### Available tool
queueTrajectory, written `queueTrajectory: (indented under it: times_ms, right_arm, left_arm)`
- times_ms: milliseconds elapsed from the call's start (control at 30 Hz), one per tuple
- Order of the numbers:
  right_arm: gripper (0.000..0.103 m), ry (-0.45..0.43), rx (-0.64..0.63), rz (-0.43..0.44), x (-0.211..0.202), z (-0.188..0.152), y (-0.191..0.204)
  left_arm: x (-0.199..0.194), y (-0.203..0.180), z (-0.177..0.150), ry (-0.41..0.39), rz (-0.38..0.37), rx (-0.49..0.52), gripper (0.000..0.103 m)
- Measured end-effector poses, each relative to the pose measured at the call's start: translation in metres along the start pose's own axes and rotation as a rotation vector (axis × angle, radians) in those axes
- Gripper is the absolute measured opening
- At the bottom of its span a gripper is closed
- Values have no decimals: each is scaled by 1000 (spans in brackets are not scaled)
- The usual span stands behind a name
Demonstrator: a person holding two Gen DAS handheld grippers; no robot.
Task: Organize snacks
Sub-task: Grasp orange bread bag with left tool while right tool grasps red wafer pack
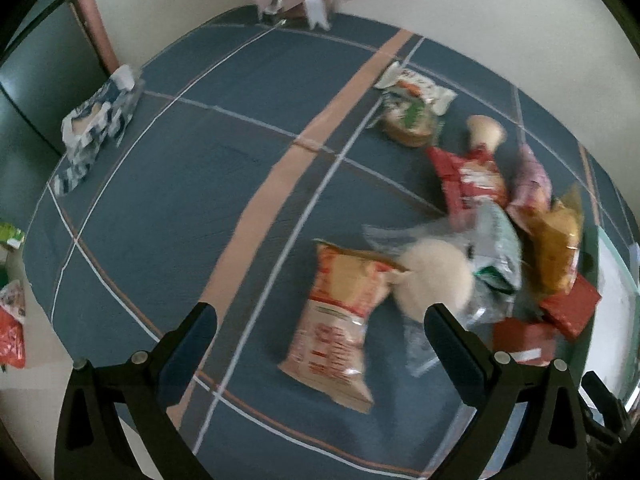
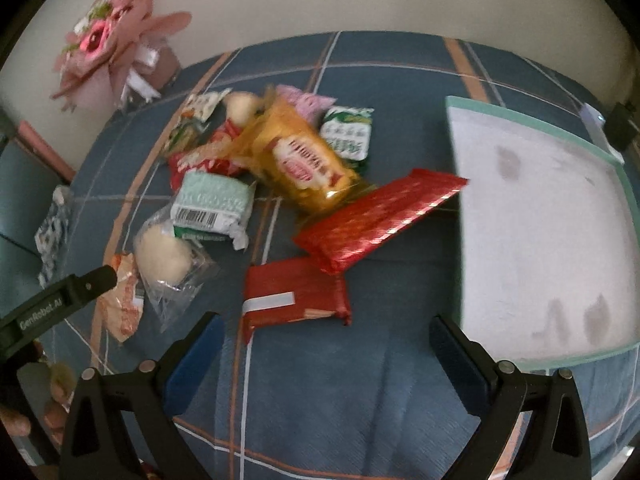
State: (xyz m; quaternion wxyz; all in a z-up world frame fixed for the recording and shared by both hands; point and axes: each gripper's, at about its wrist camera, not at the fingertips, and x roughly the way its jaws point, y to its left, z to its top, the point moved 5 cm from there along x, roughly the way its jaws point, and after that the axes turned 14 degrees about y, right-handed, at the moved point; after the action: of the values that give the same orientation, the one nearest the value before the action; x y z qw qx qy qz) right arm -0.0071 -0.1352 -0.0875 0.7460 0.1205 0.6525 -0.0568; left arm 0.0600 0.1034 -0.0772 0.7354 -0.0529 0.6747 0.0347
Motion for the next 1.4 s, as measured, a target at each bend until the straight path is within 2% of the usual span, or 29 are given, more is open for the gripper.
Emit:
queueTrajectory:
  times_ms: [167, 500, 567, 633, 667, 933, 967, 1033, 1133, 1400]
  right_arm:
    - [103, 50, -35, -11, 18, 5, 8]
    - [103, 112, -77, -32, 54, 14, 19]
    - [103, 117, -86, -31, 59, 14, 22]
    - [103, 116, -87, -33, 63, 17, 24]
    - [102, 114, -85, -35, 64, 18, 25]
    - [77, 80, -61, 10, 68, 28, 30]
    - [76, 81, -61, 6, 70, 31, 29]
    - [72, 80, -63, 6, 72, 33, 30]
    - [67, 81, -56, 12, 66, 29, 22]
    - [64, 91, -42, 21, 49, 12, 18]
  left_arm:
    - [16, 7, 3, 37, -3, -16, 103]
    - [28, -4, 4, 65, -28, 9, 101]
    - [30, -6, 3, 69, -28, 11, 97]
    - [31, -7, 3, 76, -30, 14, 87]
    - [32, -7, 3, 77, -30, 15, 85]
    - [31, -14, -1, 66, -39, 22, 63]
    - [31, -16, -1, 68, -44, 23, 60]
    - [31, -17, 0, 71, -50, 20, 47]
    - [29, -17, 1, 69, -62, 13, 38]
    - [16, -16, 1, 19, -71, 10, 33]
